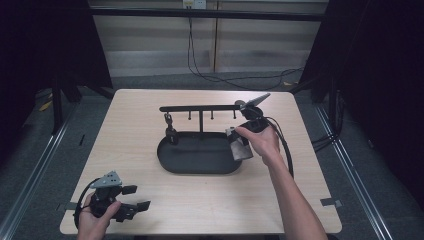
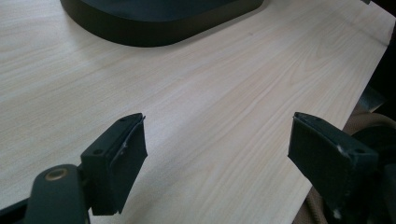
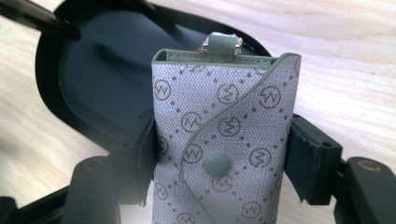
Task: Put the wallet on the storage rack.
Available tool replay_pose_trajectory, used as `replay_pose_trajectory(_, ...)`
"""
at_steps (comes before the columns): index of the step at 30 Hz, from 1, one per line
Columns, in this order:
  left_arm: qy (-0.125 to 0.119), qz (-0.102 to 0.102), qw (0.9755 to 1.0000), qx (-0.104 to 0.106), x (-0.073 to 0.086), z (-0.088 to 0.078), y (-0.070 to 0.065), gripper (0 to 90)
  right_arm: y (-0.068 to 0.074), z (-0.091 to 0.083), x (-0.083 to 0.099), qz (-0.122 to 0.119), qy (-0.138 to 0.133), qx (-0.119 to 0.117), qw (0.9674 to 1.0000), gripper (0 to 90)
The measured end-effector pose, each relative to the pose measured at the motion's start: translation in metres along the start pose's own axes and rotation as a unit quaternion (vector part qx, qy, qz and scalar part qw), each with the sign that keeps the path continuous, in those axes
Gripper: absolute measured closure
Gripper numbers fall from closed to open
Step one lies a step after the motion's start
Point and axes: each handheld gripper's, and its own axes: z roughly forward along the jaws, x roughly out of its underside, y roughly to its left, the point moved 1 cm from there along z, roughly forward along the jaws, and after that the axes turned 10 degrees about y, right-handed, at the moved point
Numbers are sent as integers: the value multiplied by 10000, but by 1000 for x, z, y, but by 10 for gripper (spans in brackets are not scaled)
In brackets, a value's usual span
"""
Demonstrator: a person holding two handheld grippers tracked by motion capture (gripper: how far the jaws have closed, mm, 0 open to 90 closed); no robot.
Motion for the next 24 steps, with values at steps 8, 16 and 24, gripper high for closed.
replay_pose_trajectory(8, 0, -5, 10000, 18, 0, -1, 0, 191, -8, 11, -3, 265, -172, -209, 9993, 336)
replay_pose_trajectory(16, 19, 23, 10000, 7, -1, 1, 1, 191, -13, 22, -2, 391, -208, -276, 9986, 336)
replay_pose_trajectory(24, 62, 18, 10000, 6, -1, 3, 0, 191, -13, 31, -3, 454, -253, -278, 9983, 336)
